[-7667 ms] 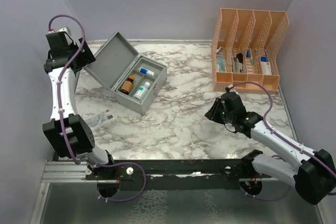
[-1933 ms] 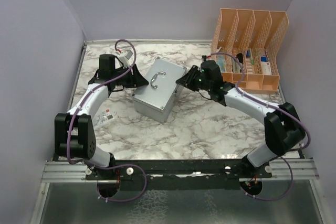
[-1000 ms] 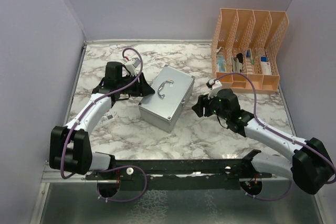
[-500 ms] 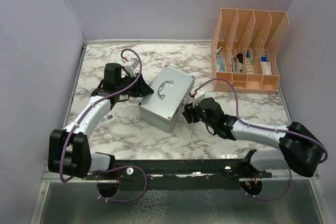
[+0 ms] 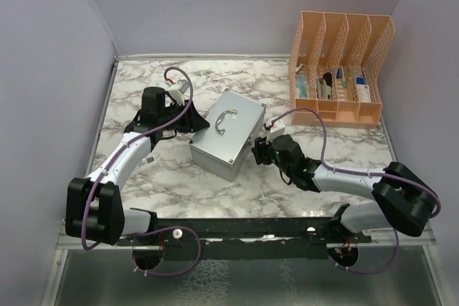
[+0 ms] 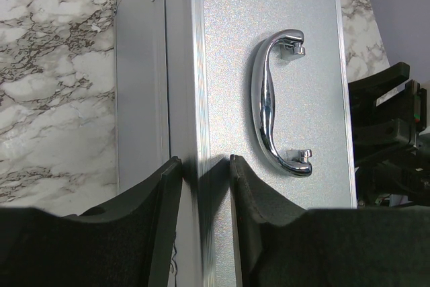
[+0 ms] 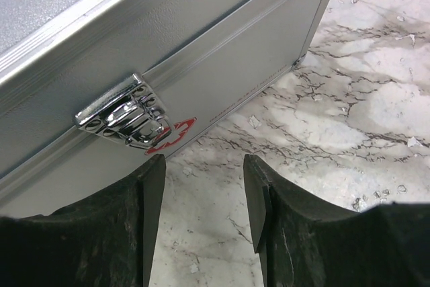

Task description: Organize the medicine kit

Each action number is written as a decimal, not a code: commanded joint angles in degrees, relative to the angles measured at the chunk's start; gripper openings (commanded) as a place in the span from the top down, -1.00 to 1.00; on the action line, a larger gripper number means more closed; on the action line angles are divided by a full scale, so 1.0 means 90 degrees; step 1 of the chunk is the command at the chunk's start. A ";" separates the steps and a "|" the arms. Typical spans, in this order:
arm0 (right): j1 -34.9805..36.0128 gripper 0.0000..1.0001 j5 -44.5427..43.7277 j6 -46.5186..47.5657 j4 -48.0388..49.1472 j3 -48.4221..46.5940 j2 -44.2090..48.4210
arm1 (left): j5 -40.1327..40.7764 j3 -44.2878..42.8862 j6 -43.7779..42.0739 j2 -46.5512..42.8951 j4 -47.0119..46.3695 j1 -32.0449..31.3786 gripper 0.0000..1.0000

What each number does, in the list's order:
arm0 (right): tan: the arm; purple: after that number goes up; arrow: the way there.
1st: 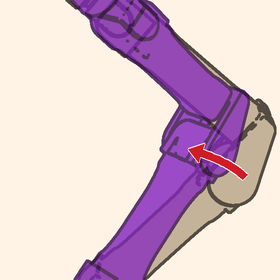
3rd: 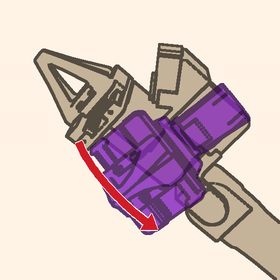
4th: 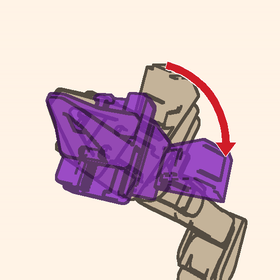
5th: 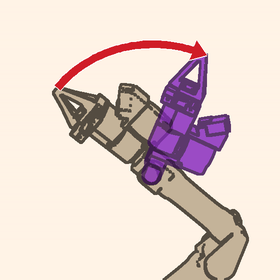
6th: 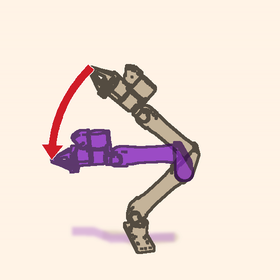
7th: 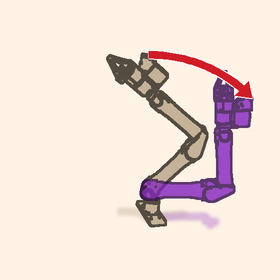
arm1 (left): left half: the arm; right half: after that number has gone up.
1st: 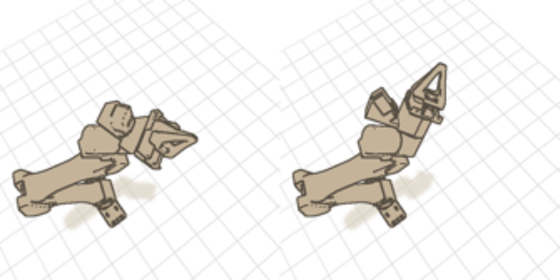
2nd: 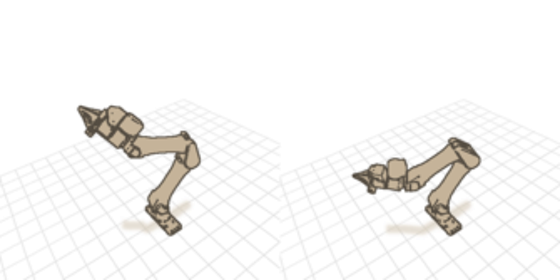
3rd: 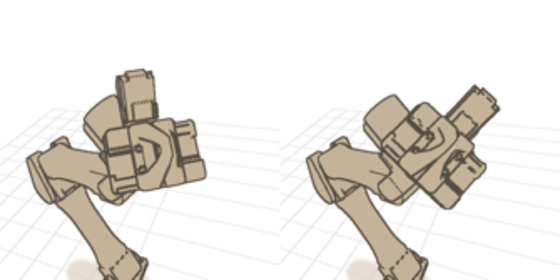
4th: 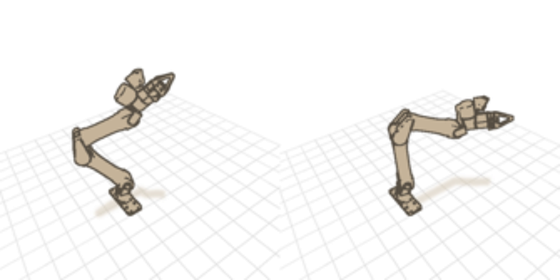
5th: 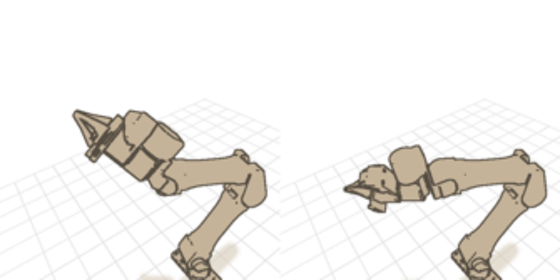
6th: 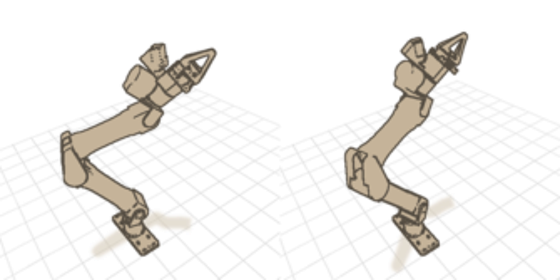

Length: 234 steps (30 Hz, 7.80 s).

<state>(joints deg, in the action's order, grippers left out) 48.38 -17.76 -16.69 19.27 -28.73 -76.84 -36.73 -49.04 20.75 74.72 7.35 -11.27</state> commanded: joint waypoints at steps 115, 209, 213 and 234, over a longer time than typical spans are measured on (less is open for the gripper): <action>0.0122 0.35 -0.0482 -0.0820 0.1001 -0.0404 0.0046 | 0.0180 0.0399 -0.0362 0.0420 0.0931 -0.0076 0.33; -0.0395 0.99 0.0210 -0.2733 -0.2062 -0.2544 -0.1177 | 0.0176 0.0233 -0.0189 0.0410 0.0850 -0.0085 0.27; -0.0395 0.99 0.0661 -0.2556 -0.1373 -0.2315 -0.1075 | -0.0110 -0.0017 -0.0155 0.0581 0.0815 -0.0085 0.26; -0.0400 0.27 0.2591 -0.3450 0.0392 -0.1140 -0.0908 | -0.0959 -0.2016 0.0209 0.2262 0.0896 -0.0369 0.21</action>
<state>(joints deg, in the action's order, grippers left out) 43.55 -4.73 -44.64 7.99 -39.29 -86.43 -41.82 -64.60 21.96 90.98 10.07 -11.51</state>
